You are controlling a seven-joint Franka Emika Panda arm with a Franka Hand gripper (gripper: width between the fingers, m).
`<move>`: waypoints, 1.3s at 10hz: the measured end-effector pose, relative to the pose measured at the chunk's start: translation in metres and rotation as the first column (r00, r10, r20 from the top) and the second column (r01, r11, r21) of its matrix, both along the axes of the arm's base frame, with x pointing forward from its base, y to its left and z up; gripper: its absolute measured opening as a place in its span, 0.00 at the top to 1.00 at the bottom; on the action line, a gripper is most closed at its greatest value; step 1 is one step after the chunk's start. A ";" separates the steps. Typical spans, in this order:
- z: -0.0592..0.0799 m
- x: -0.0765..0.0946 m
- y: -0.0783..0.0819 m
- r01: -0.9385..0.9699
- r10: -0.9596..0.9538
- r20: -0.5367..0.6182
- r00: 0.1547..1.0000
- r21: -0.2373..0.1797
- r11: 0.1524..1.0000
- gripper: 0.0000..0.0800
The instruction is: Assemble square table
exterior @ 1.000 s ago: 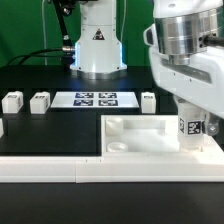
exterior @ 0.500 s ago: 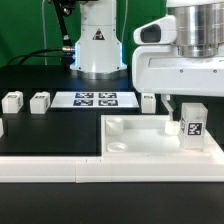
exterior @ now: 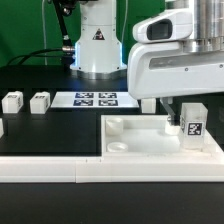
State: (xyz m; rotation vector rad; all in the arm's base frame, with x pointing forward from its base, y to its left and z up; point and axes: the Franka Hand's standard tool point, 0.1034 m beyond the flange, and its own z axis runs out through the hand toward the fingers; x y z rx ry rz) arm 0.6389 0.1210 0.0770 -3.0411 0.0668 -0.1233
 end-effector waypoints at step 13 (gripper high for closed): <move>-0.007 -0.007 -0.021 0.996 -0.951 -0.299 0.085 0.001 0.089 0.63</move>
Offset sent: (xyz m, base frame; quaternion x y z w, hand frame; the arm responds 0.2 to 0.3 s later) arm 0.0000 0.0000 0.0000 0.0000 0.0000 0.1296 0.9916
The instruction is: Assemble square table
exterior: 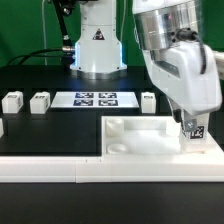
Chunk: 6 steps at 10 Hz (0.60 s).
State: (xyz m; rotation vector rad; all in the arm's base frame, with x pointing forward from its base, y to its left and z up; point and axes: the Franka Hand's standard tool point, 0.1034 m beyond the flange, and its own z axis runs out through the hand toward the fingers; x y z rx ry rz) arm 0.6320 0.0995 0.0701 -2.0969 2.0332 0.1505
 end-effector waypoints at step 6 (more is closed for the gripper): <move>-0.005 -0.008 0.013 -0.431 0.432 0.051 0.900 -0.020 0.902 0.28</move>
Offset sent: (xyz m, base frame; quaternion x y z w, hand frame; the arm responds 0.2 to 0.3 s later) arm 0.0000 0.0000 0.0000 0.0000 0.0000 0.0000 1.0000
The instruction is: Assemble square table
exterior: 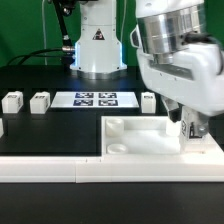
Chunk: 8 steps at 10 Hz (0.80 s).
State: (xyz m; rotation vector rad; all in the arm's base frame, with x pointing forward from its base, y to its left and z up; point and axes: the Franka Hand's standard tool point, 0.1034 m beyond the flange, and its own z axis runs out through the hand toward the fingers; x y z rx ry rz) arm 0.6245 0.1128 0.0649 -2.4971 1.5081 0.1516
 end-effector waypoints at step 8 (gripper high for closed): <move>0.002 0.002 -0.002 -0.643 0.656 0.106 0.747 -0.132 0.754 0.24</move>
Offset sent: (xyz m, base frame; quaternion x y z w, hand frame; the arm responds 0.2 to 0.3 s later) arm -0.0043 0.0211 0.0060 -0.0594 0.0160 -0.3954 0.9165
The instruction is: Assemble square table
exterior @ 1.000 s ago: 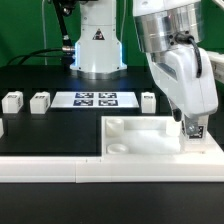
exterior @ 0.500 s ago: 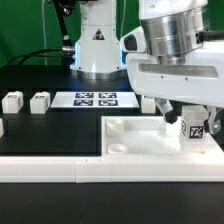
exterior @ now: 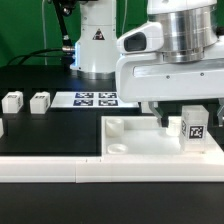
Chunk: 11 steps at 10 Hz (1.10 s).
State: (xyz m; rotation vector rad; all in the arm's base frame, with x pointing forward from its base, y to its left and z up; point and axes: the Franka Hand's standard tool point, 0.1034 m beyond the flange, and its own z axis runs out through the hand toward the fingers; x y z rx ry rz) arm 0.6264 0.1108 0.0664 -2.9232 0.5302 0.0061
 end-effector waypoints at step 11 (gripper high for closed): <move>0.000 0.005 0.002 0.832 -0.823 -0.176 0.540 -0.033 0.553 0.64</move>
Offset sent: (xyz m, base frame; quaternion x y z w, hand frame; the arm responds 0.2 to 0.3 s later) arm 0.0000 0.0000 0.0000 0.0000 0.0000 0.2571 0.9664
